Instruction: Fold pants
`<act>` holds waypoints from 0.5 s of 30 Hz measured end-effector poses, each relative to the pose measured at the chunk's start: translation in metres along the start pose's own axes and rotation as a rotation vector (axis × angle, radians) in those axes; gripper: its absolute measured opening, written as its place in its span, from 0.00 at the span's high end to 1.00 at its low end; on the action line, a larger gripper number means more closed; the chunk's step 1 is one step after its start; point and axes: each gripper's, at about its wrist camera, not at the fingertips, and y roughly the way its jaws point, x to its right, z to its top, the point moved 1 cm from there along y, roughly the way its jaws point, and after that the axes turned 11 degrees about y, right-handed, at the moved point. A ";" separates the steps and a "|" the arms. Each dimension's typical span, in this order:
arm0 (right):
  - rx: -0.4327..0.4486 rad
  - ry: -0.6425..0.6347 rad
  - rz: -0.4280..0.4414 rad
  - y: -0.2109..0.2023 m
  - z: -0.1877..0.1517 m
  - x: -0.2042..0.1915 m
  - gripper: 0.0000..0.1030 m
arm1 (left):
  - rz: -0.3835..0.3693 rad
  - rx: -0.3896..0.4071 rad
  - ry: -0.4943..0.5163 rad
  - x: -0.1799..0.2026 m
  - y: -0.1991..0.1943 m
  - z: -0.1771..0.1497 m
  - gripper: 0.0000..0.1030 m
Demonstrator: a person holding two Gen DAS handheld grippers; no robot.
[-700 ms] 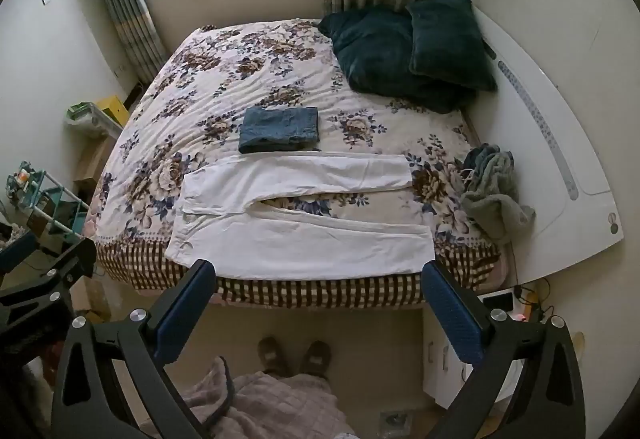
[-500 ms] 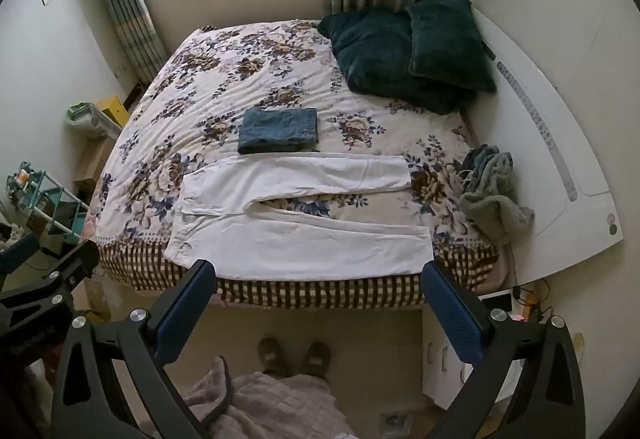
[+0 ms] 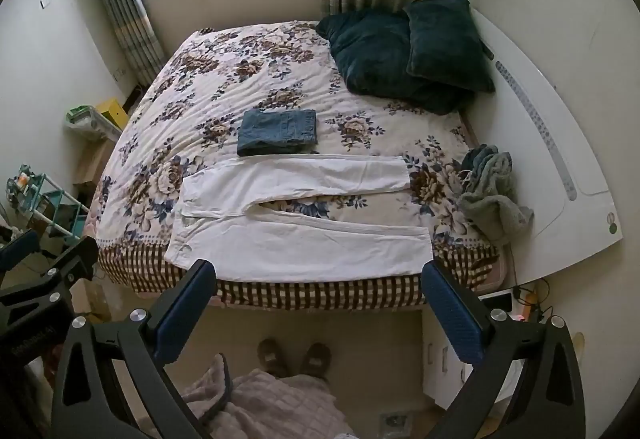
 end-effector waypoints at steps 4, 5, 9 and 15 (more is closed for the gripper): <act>0.000 0.000 0.001 -0.001 0.001 0.001 0.00 | -0.001 0.003 0.000 0.001 -0.002 0.001 0.00; 0.000 -0.001 0.001 -0.002 0.001 0.001 0.00 | -0.001 0.006 0.000 0.000 -0.003 0.002 0.00; 0.001 -0.001 0.000 -0.003 0.002 0.001 0.00 | -0.002 0.011 -0.001 0.001 -0.006 0.004 0.00; 0.003 -0.001 0.004 -0.005 0.003 0.002 0.00 | -0.003 0.009 -0.001 0.002 -0.006 0.006 0.00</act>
